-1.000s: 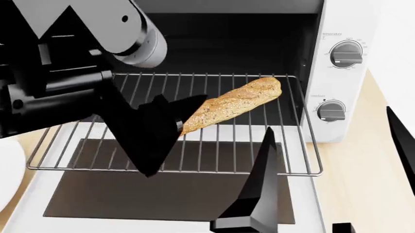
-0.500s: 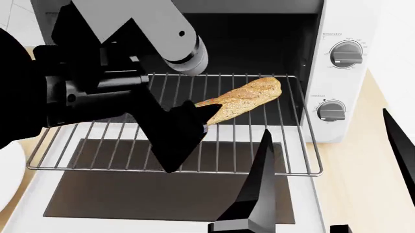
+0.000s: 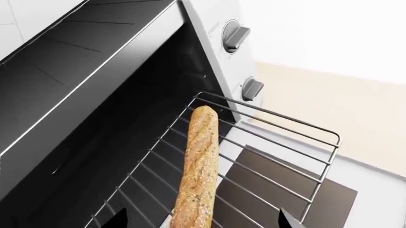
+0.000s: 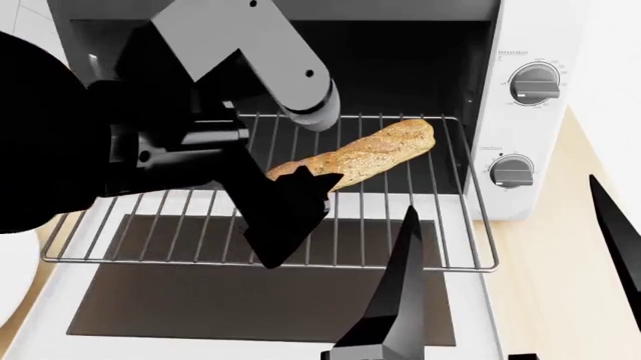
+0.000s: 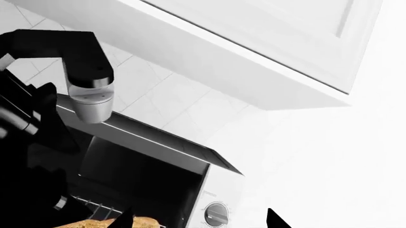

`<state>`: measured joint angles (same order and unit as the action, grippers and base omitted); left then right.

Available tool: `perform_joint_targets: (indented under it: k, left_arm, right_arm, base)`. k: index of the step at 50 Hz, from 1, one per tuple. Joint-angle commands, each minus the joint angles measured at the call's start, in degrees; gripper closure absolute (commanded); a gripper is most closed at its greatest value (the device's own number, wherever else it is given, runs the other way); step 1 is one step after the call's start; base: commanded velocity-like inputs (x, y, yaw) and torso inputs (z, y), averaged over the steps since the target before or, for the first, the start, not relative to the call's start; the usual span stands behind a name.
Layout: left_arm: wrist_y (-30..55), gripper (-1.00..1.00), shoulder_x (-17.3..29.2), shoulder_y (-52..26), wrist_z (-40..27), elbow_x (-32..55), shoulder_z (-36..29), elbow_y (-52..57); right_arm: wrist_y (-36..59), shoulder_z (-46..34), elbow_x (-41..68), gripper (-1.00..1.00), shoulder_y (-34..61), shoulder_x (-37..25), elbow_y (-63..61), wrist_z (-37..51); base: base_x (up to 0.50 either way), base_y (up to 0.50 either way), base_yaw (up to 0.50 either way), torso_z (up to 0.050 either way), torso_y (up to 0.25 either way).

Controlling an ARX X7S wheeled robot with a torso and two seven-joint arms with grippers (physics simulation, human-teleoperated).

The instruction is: Pick the baguette from the rack and place it on the plate on the counter.

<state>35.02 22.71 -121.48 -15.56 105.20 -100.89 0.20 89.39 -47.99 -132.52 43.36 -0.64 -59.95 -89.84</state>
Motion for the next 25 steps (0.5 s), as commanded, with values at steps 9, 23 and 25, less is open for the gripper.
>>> perform_joint_targets:
  k: [9,23,25]
  left_arm:
    - [0.5,-1.0,-2.2,2.1,0.8,-2.4,-1.1,-4.3]
    - [0.9,-1.0,-3.3,3.7,1.2,-3.6,-1.7,-6.0]
    - [0.9,-1.0,-3.7,4.0,1.4,-3.8,-1.8,-6.6]
  right_arm:
    - [0.5,-0.5,-0.2,-1.0,-0.6,-0.4,0.0,0.0]
    - [0.5,-0.8,-0.9,-1.0,-0.4,-0.3,0.0,-0.1]
    - [0.6,-0.9,-0.9,-1.0,-0.5,-0.2,0.0,-0.1]
  base:
    - [0.0,0.0,0.0,0.0,0.0]
    - [0.0,0.0,0.0,0.0,0.0]
    - [0.0,0.0,0.0,0.0,0.0]
